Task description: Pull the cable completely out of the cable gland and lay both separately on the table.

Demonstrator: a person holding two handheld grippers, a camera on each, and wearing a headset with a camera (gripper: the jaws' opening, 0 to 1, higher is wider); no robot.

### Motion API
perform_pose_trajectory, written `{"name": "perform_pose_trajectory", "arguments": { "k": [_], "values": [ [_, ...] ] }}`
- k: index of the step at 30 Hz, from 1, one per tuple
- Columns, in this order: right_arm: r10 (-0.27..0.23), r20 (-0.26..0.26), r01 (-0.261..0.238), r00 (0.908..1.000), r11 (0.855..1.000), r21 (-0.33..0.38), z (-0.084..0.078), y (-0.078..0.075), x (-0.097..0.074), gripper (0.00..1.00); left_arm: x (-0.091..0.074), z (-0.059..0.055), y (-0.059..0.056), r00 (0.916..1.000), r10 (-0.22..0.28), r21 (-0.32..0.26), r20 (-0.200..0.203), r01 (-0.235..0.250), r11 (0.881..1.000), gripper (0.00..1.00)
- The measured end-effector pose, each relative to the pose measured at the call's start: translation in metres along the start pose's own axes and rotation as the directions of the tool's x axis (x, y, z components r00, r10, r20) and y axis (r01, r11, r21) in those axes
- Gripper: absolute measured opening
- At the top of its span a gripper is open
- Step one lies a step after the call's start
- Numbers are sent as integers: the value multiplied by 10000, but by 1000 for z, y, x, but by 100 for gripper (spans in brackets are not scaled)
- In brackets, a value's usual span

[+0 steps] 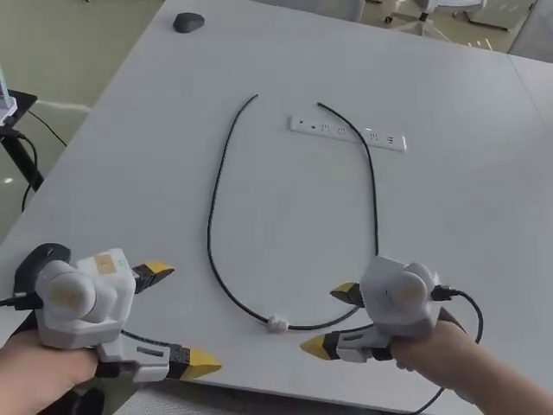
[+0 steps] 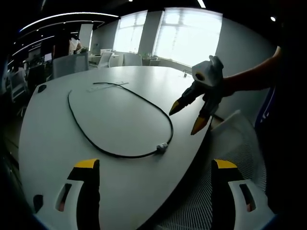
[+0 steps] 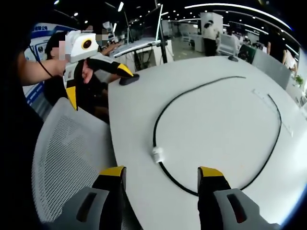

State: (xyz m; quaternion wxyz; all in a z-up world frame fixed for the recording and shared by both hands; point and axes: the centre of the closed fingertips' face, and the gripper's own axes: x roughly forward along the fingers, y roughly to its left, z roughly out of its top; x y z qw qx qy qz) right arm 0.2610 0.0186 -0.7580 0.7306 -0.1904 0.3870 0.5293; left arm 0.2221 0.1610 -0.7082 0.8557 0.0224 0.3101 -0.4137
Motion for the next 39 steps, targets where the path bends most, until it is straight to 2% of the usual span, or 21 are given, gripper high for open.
{"name": "perform_pose_trajectory", "arguments": {
  "k": [13, 21, 24, 31, 39],
  "values": [
    [571, -642, -614, 9963, 9959, -670, -1, 3, 25, 48, 1, 1, 6, 9998, 176, -203, 21, -175, 9996, 96],
    [924, -1023, -1011, 9904, 9914, -827, -2, 4, 42, 41, 5, -1, 6, 10000, 70, -301, -14, -70, 9995, 96],
    [975, -1332, -1128, 9863, 9872, -1127, -6, 5, 49, 39, 5, -2, 8, 10000, 57, -320, -38, -58, 9995, 96],
    [1189, -1617, -1375, 9797, 9845, -1092, -10, 4, 63, 31, 1, -5, 16, 9999, 113, -360, -130, -117, 9993, 95],
    [1403, -1759, -1589, 9744, 9826, -967, -10, 6, 67, 18, 1, -11, 21, 9998, 100, -450, -171, -108, 9989, 95]
  ]
}}
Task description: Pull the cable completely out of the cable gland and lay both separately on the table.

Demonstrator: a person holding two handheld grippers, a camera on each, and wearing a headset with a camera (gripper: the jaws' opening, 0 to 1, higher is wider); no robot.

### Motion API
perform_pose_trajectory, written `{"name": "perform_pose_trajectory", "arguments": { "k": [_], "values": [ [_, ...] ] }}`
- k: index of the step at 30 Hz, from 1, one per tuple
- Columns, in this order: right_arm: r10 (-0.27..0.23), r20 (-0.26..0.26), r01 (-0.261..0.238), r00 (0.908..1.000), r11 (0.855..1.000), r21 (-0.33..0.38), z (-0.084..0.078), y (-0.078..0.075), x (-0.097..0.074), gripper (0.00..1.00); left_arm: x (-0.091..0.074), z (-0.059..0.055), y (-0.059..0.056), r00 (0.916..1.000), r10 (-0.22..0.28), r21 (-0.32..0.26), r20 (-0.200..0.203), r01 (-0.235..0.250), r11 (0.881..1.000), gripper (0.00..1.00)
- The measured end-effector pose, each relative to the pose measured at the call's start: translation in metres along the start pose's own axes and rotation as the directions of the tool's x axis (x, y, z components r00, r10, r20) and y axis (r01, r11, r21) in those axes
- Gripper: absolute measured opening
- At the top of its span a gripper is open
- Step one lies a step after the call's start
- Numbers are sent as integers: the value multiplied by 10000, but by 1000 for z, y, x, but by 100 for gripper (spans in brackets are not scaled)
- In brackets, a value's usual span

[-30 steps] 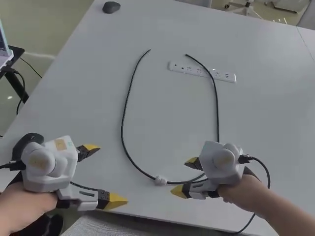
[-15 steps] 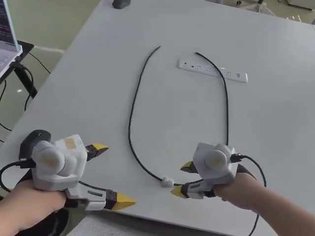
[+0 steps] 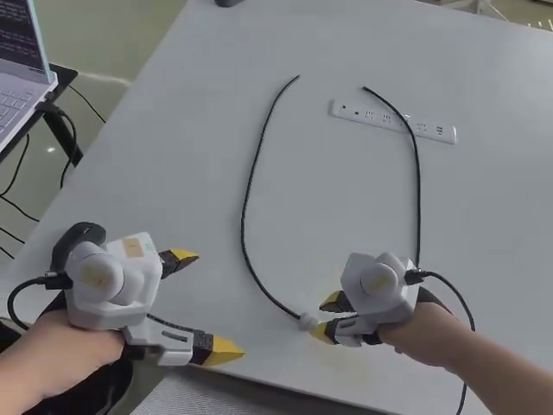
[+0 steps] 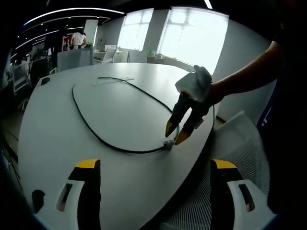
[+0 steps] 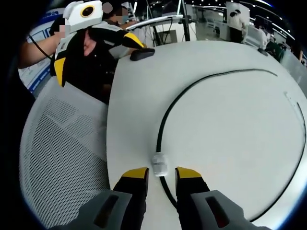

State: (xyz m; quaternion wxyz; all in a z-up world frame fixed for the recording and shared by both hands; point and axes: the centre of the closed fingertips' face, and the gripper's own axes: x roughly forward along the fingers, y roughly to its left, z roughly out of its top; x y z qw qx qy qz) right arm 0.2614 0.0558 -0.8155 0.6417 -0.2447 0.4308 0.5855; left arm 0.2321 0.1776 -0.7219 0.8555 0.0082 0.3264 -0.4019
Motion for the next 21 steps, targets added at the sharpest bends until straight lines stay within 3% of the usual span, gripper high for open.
{"name": "perform_pose_trajectory", "arguments": {
  "k": [13, 21],
  "values": [
    [183, -245, -183, 9995, 9998, -18, -4, 5, 8, 11, 1, -6, -1, 9999, -70, -109, -93, 69, 9999, 93],
    [258, -174, -251, 9995, 9990, 359, -4, 3, 8, 8, 1, -8, -2, 9999, -94, -132, -123, 92, 9999, 93]
  ]
}}
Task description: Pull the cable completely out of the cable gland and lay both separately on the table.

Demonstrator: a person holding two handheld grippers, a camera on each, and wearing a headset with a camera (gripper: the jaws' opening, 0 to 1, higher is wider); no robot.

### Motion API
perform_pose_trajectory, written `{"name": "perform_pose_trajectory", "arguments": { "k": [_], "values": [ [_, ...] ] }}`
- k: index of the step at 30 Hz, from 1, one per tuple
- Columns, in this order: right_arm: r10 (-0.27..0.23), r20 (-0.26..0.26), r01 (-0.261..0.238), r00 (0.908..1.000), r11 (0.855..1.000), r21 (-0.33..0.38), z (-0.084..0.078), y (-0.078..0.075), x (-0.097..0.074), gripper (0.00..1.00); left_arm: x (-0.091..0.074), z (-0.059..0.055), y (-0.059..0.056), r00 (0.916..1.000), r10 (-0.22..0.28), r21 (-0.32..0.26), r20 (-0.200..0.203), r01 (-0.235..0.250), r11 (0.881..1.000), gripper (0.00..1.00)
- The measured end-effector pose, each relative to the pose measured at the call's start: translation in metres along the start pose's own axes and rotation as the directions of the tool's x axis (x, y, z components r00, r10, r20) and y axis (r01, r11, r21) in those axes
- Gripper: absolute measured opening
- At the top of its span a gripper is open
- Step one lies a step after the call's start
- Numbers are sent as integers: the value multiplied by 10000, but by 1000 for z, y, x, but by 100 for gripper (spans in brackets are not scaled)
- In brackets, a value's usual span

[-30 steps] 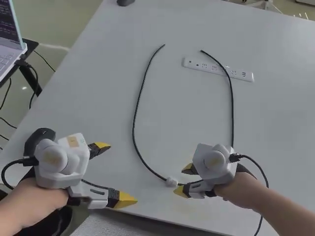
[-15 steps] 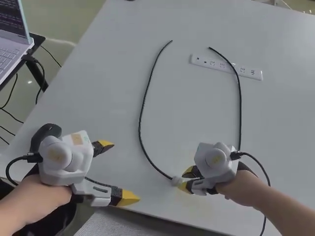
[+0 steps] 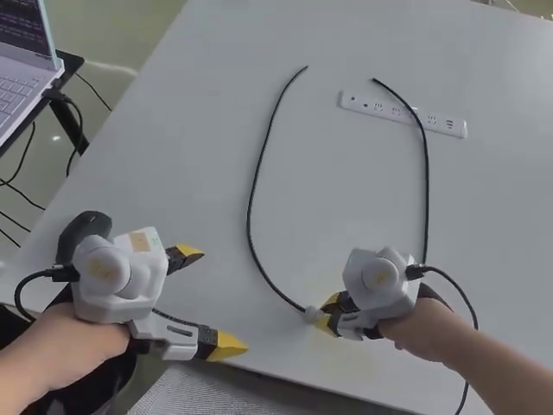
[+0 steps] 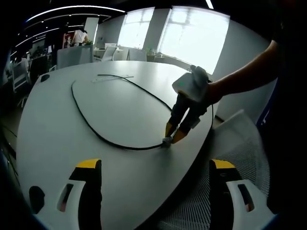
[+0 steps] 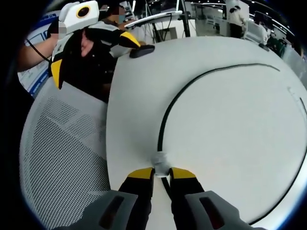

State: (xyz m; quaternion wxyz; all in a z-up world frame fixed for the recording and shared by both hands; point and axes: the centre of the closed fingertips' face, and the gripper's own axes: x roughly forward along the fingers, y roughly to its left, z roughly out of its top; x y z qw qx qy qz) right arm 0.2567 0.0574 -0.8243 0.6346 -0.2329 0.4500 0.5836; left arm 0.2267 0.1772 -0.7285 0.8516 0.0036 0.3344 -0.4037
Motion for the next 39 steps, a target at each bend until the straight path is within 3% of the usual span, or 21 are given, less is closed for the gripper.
{"name": "perform_pose_trajectory", "arguments": {
  "k": [7, 10, 18, 26, 30, 39],
  "values": [
    [-98, -186, 99, 9998, 9999, 76, 0, 1, -3, 7, 2, 0, -3, 10000, -70, 56, -62, 70, 10000, 93],
    [41, -233, -39, 9997, 9999, 102, 1, 4, -9, 7, 4, 6, -2, 10000, -63, 121, -13, 63, 9999, 94],
    [263, 0, -263, 9997, 9994, 212, 13, 16, -29, 6, 8, 28, -8, 9993, -270, 336, 259, 262, 9991, 93],
    [618, 326, -623, 9976, 9979, 150, 28, 35, -51, 6, 12, 55, -18, 9946, -678, 195, 783, 665, 9976, 93],
    [503, 483, -505, 9976, 9987, 26, 33, 39, -60, 6, 14, 66, -23, 9925, -780, 303, 943, 755, 9967, 92],
    [145, 606, -105, 9981, 9977, -666, 45, 46, -88, 6, 27, 82, -47, 9869, -1380, 1038, 832, 1292, 9862, 92]
  ]
}}
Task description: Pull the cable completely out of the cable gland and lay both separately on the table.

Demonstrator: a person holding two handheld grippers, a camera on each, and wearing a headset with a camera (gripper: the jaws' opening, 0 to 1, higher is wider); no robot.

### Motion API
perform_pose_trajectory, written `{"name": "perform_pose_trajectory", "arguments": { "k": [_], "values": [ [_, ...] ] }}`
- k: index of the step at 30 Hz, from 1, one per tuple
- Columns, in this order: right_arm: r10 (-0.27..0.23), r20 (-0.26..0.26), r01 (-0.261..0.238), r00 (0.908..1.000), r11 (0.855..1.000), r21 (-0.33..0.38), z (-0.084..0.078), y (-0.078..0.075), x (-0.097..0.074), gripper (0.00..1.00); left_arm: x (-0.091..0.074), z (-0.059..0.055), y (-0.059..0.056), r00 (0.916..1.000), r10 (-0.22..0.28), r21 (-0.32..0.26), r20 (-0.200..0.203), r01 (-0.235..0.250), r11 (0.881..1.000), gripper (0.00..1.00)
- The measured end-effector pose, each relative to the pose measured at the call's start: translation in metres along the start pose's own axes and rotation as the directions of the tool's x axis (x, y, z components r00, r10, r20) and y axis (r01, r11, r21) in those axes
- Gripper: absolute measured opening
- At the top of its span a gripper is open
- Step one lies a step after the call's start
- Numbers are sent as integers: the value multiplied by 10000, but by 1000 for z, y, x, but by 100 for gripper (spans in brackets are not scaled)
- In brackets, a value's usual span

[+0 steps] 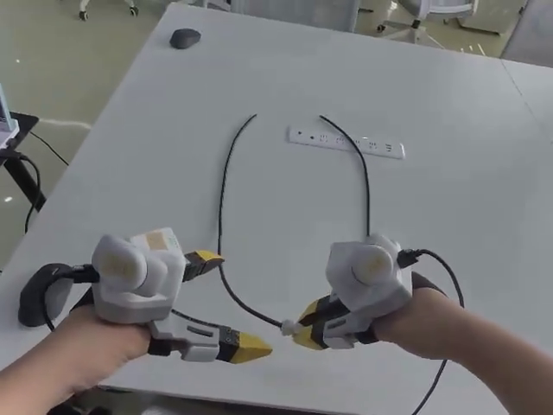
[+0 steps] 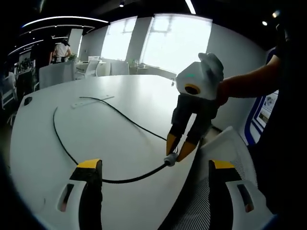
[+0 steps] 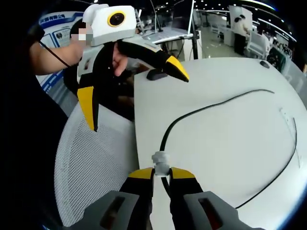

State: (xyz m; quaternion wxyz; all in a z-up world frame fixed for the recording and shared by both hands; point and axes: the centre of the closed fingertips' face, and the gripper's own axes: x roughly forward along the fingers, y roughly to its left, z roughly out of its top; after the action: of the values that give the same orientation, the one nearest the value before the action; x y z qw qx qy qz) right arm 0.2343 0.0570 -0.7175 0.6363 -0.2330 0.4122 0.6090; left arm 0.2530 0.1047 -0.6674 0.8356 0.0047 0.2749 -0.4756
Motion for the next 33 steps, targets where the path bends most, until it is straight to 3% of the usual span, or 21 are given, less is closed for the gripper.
{"name": "perform_pose_trajectory", "arguments": {
  "k": [4, 8, 14, 17, 22, 33],
  "values": [
    [-49, 56, 50, 10000, 9997, -244, 7, 3, -8, 6, 9, -5, -8, 9990, -326, 252, -290, 333, 9991, 90],
    [-100, 78, 105, 9999, 9980, -619, 14, 6, -15, 6, 16, -4, -11, 9971, -721, -1, -232, 721, 9974, 82],
    [-290, 14, 289, 9996, 9926, -1176, 27, 6, -28, 6, 24, -1, -17, 9933, -1112, 375, -313, 1123, 9930, 76],
    [-459, -18, 451, 9989, 9873, -1523, 33, 5, -33, 6, 26, 4, -18, 9917, -1277, 432, -154, 1283, 9908, 72],
    [-536, -38, 521, 9986, 9832, -1749, 37, 6, -37, 6, 26, 14, -26, 9852, -1709, 495, 144, 1700, 9842, 57],
    [-585, -35, 561, 9983, 9703, -2354, 38, 9, -40, 6, 26, 15, -32, 9777, -2083, 711, 252, 2061, 9760, 42]
  ]
}}
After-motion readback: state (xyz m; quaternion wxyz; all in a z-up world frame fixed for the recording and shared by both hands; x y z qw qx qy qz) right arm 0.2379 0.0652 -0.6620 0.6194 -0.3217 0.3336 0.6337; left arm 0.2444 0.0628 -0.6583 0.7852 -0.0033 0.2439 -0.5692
